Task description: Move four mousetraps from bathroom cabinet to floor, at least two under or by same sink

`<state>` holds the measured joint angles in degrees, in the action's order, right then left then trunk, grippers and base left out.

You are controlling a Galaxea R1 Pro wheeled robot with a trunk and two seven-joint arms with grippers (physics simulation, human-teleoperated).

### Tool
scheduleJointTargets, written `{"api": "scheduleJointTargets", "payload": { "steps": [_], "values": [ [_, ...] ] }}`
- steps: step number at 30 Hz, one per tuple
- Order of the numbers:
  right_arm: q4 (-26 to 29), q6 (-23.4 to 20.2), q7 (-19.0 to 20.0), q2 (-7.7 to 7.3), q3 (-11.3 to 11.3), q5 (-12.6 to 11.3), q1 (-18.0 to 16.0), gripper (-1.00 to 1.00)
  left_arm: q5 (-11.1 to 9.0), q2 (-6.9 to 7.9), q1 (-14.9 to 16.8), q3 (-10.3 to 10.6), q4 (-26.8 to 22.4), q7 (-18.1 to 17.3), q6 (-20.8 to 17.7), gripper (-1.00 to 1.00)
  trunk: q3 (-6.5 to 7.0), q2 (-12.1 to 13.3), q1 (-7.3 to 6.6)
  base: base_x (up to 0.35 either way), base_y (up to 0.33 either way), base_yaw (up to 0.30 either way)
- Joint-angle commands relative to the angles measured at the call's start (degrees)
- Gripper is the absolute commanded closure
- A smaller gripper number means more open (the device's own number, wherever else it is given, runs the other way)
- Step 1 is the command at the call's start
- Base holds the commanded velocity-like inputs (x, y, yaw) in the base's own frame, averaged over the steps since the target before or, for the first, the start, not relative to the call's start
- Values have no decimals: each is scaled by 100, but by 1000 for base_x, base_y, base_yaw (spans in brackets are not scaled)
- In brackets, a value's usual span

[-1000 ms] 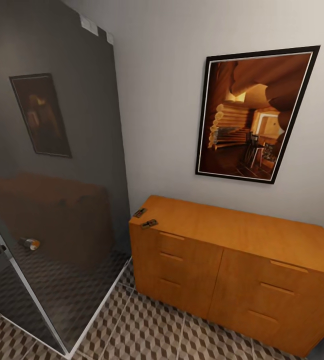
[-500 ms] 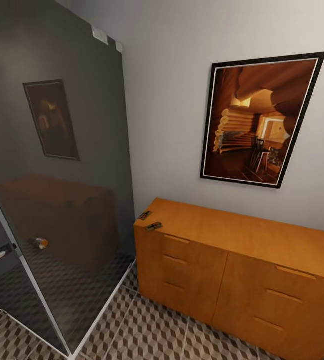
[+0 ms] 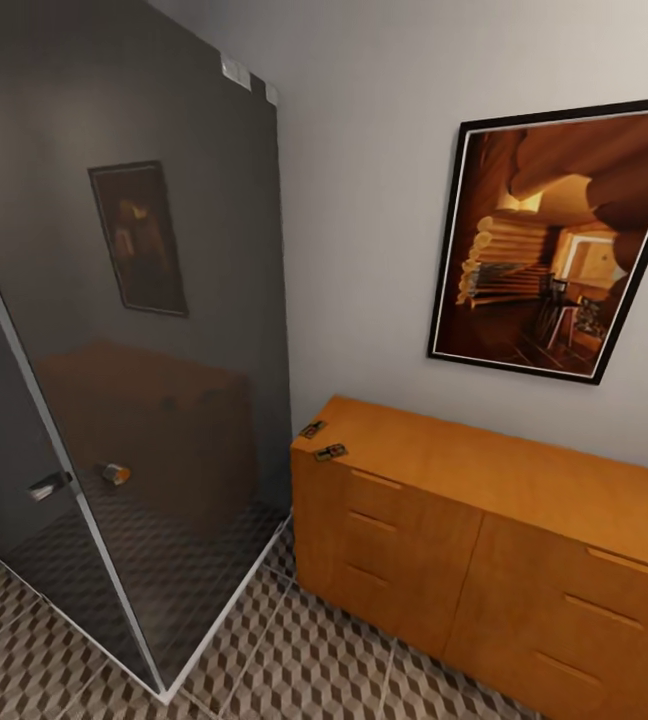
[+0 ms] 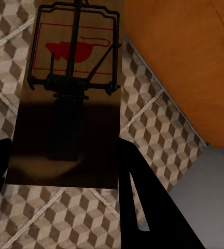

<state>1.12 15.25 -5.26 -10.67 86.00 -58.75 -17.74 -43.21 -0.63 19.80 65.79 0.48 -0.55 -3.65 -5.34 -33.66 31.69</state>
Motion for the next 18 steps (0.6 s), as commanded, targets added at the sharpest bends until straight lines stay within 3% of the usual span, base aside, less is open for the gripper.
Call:
{"api": "scheduleJointTargets", "payload": {
  "steps": [1,18],
  "values": [
    [11,8,-10,-5,48,-48,-2,100,-39,-6,7,48,5,-6,-20,100,-14,-9,2,0,0,271],
    [-7,-46,-10,80,48,-48,-2,100,-39,-14,7,48,5,-7,-17,100,-111,-9,2,0,0,244]
  ]
}}
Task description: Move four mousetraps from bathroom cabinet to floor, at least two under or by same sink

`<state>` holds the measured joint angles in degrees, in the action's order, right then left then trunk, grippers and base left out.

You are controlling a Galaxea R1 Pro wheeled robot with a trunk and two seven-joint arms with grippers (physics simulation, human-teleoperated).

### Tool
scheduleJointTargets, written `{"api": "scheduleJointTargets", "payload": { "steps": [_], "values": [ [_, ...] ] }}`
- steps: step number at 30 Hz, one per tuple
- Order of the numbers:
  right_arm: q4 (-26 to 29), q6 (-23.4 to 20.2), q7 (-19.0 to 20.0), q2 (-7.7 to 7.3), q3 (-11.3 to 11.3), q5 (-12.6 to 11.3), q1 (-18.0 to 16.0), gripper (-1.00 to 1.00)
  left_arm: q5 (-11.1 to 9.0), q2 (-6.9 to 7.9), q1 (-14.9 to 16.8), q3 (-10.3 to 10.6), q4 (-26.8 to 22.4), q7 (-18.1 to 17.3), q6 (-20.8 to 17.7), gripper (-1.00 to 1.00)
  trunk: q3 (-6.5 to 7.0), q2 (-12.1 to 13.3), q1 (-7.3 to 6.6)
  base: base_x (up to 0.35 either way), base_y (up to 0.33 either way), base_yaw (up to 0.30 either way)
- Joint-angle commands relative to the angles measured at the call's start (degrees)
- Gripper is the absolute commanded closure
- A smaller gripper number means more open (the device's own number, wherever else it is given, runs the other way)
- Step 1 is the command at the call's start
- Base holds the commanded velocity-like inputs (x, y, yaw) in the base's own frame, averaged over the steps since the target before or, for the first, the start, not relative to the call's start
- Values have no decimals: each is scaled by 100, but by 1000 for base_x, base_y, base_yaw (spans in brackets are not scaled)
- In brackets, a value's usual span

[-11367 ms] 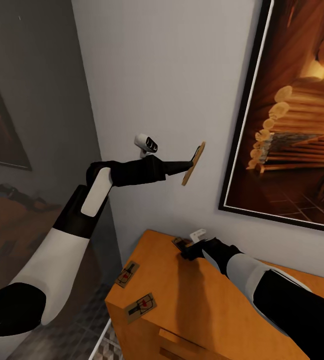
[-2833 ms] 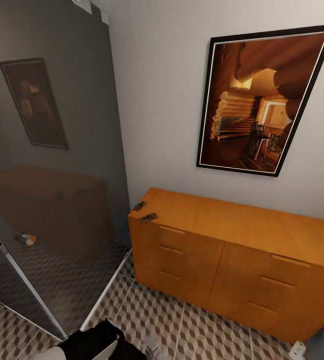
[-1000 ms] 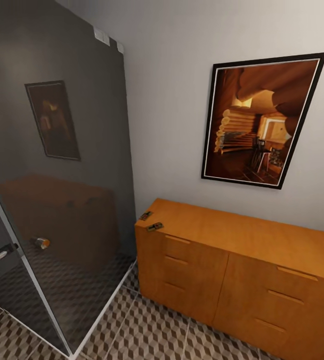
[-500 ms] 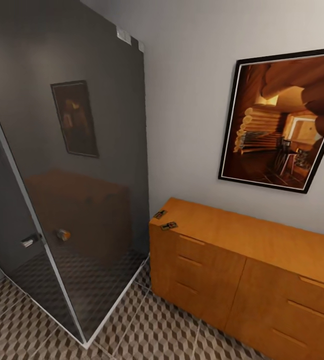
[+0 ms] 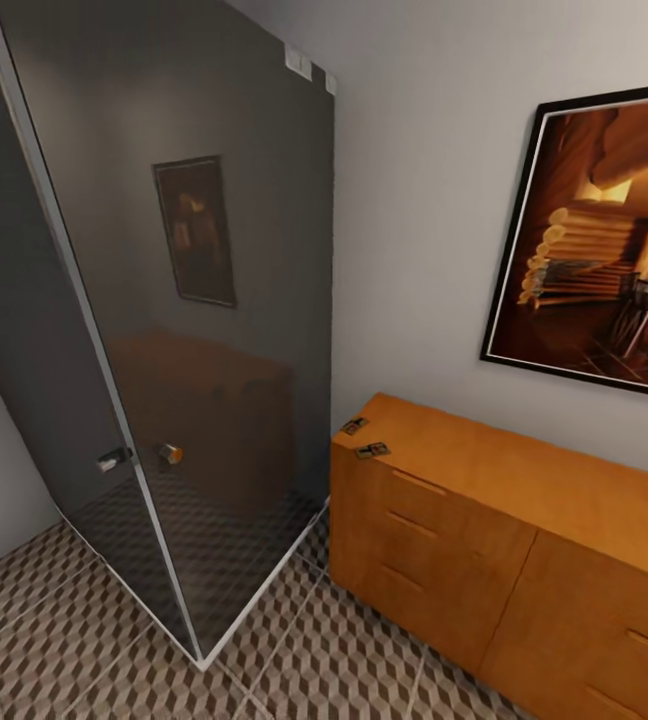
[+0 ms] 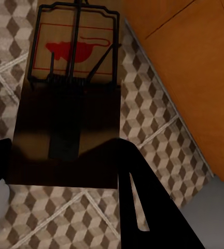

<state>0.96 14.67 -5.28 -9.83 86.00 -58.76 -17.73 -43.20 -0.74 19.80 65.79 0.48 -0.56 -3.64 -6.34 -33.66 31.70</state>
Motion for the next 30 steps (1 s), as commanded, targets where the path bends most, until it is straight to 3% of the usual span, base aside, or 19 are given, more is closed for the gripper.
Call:
{"api": "scheduleJointTargets", "payload": {
  "steps": [1,30],
  "values": [
    [9,10,-8,-3,49,-48,-2,100,-39,-4,6,48,5,-6,-19,100,-17,-9,2,0,0,208],
    [9,9,-16,16,49,-48,-2,100,-40,-5,6,48,5,-6,-18,100,-218,-9,2,0,0,200]
  ]
}}
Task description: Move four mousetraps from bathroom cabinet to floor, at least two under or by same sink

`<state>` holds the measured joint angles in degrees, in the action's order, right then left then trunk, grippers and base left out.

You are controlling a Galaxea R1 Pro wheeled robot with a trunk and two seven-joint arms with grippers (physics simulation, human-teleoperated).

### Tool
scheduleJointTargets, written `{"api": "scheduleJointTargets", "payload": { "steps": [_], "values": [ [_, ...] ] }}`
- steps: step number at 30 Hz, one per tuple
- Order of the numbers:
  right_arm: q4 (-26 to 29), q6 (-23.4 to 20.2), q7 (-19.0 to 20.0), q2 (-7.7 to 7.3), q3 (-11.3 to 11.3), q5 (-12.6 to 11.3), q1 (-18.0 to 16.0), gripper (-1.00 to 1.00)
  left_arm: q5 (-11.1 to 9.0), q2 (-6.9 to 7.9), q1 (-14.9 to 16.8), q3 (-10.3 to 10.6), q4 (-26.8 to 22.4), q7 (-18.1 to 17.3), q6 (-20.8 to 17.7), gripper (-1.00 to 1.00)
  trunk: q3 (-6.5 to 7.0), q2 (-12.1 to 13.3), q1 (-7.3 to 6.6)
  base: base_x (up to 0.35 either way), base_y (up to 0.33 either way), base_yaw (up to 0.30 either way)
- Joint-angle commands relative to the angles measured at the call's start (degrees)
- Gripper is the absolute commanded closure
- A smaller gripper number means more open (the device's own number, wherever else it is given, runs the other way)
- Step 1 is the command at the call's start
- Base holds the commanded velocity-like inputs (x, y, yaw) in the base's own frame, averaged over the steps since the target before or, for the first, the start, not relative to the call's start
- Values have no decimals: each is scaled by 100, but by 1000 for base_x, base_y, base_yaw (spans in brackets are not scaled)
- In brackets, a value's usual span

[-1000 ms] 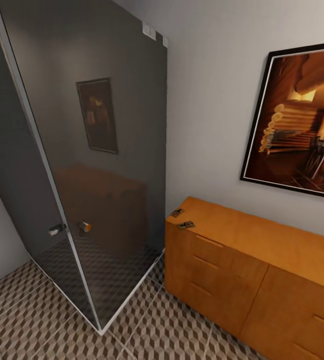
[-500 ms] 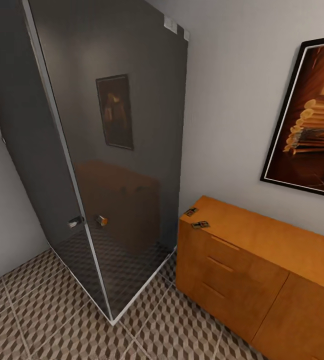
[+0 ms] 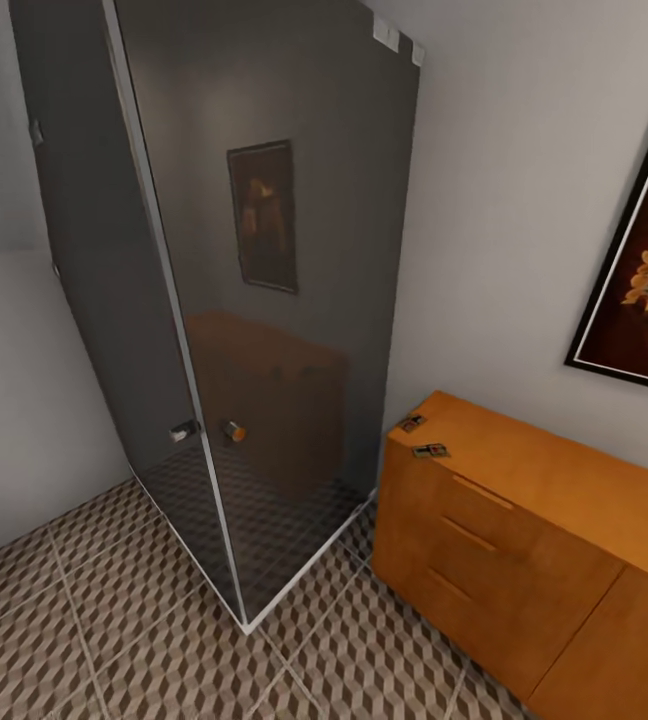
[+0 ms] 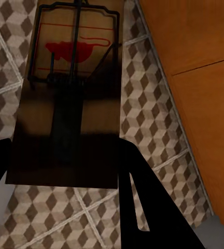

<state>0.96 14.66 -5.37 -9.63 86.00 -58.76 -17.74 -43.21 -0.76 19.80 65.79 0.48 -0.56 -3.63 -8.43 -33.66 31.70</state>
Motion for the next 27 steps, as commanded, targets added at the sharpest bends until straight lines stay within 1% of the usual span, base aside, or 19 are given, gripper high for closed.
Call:
{"api": "scheduleJointTargets", "payload": {
  "steps": [1,15,27],
  "values": [
    [9,10,-8,-4,49,-48,-2,100,-39,-3,6,48,5,-6,-17,100,-17,-9,2,0,0,197],
    [9,10,-4,1,49,-48,-2,100,-38,-3,6,48,5,-6,-18,100,-113,-9,2,0,0,199],
    [9,10,1,5,49,-39,4,100,-38,-3,6,48,5,-6,-18,100,-126,-9,2,0,0,274]
  ]
}}
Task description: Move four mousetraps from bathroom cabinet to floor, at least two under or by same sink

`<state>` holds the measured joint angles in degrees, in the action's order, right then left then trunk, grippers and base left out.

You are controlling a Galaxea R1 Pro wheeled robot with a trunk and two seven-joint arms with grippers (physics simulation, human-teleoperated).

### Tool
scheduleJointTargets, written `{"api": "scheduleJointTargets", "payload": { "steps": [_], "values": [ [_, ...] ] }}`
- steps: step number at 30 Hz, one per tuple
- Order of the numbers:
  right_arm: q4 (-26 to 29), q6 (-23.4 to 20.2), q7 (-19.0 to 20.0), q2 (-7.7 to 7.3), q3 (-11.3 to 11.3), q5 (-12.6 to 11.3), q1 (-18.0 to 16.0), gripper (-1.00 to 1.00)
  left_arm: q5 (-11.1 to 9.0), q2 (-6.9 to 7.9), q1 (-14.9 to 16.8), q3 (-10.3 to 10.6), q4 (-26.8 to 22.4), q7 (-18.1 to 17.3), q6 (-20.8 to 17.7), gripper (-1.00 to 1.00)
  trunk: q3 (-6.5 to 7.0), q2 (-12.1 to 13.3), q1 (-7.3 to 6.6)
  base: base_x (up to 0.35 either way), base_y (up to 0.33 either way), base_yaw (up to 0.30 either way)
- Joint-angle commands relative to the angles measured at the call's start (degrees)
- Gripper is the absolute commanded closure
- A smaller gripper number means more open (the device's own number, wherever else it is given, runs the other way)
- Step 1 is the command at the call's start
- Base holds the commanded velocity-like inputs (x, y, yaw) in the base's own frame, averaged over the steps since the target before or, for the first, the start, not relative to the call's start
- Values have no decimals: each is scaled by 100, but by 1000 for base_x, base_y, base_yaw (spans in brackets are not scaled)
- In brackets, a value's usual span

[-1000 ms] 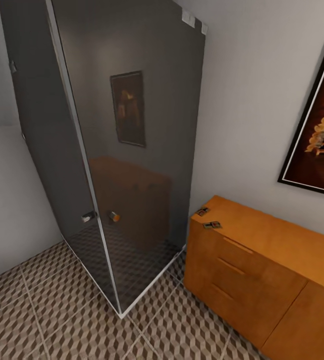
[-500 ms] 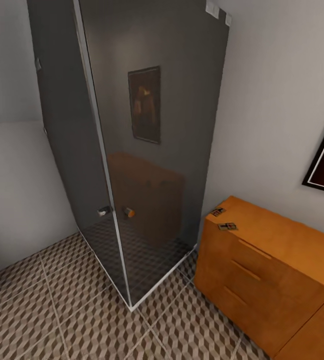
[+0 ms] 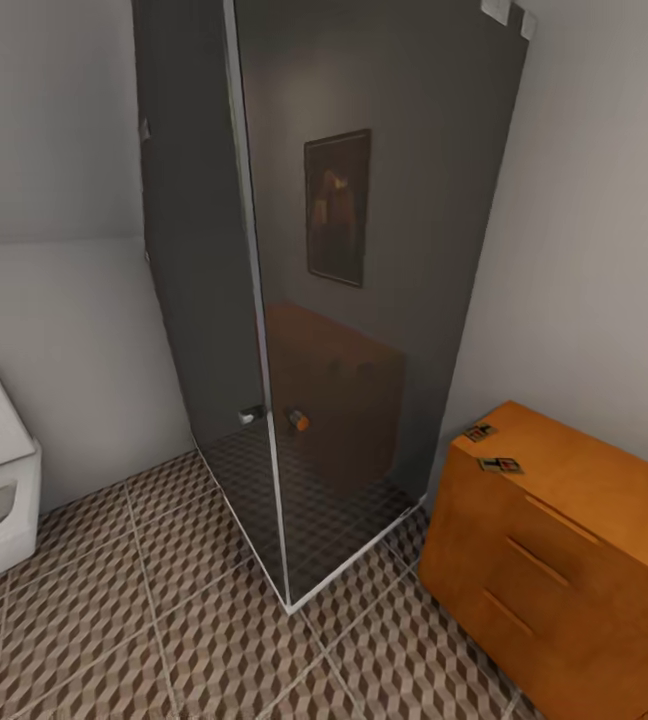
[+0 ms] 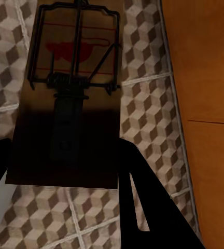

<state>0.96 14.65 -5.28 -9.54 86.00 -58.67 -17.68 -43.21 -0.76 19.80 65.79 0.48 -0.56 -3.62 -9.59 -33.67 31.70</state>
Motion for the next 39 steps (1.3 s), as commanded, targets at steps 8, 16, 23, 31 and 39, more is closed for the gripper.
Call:
{"api": "scheduleJointTargets", "payload": {
  "steps": [8,16,23,31,39],
  "values": [
    [9,19,-6,-11,49,-48,23,100,-39,-3,6,48,5,-6,-22,100,-9,-8,2,0,0,176],
    [-5,30,-8,-14,49,-48,28,100,-39,-3,6,48,5,-6,-18,100,-28,-8,2,0,0,200],
    [-8,29,-8,-13,49,-48,28,100,-39,-3,6,48,5,-6,-20,100,-51,-8,2,0,0,274],
    [-8,29,-8,-13,49,-48,28,100,-39,-3,6,48,5,-6,-21,100,-77,-8,2,0,0,278],
    [-7,29,-8,-13,49,-40,28,100,-41,-3,6,48,5,-6,-23,100,-103,-8,2,0,0,278]
  ]
}}
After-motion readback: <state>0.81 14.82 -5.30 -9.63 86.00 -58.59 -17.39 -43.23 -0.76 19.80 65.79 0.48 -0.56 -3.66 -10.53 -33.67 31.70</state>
